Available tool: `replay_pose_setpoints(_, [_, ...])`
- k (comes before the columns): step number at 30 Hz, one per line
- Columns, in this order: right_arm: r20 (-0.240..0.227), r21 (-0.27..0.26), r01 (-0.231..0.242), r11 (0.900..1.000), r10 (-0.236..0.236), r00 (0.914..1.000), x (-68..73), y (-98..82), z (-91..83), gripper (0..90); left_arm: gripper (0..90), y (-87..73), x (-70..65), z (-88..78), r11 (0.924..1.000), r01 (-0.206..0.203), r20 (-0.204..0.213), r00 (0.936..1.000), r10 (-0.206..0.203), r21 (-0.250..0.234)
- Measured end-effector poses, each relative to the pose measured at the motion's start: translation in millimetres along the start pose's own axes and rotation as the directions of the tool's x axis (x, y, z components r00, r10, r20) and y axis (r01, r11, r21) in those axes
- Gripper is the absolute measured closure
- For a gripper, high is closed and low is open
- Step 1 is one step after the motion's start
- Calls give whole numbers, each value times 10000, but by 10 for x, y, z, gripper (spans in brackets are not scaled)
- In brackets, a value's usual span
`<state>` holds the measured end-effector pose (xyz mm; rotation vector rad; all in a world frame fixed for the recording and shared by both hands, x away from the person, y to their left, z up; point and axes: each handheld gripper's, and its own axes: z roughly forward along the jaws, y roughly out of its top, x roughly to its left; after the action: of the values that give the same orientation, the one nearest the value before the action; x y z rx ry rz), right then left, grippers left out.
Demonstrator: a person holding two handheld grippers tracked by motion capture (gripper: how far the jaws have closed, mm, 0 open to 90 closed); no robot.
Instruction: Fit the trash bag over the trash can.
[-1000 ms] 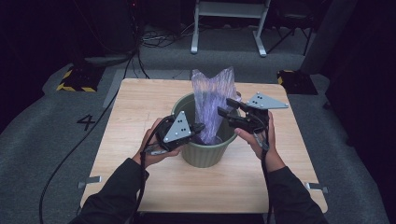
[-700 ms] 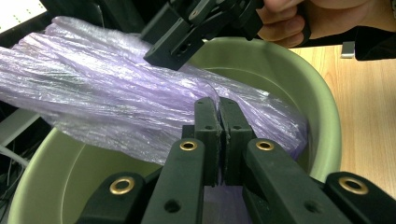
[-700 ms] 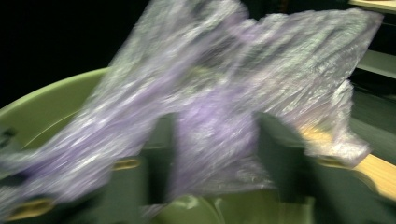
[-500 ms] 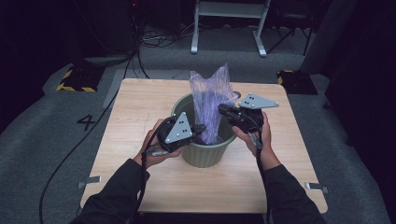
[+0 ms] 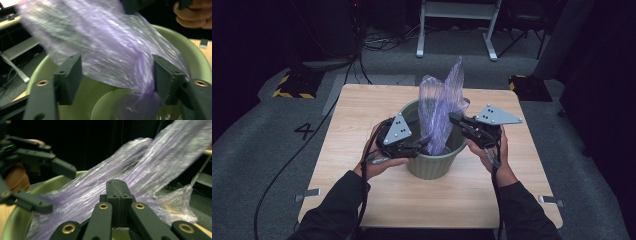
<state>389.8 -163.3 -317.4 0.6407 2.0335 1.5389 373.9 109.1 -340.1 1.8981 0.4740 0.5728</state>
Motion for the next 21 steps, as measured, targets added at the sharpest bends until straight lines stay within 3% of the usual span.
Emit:
replay_pose_setpoints(4, [-273,-211,385,9990,-391,9989,79,-4,-41,900,235,15,54,-51,9993,356,198,9992,-354,-134])
replay_pose_setpoints(8, [-502,-413,870,9954,-890,9948,154,19,-87,900,200,43,42,-108,9988,380,163,9992,-375,-313])
replay_pose_setpoints(11, [-614,-499,1137,9923,-1166,9913,194,36,-107,900,199,38,24,-143,9997,190,106,9998,-188,-143])
replay_pose_setpoints(17, [-664,-663,1531,9860,-1574,9853,256,33,-131,900,192,50,44,-248,9974,515,616,9969,-483,-509])
replay_pose_setpoints(21, [-931,-661,1908,9794,-1964,9761,335,25,-111,900,197,148,10,-295,9961,506,577,9973,-465,-723])
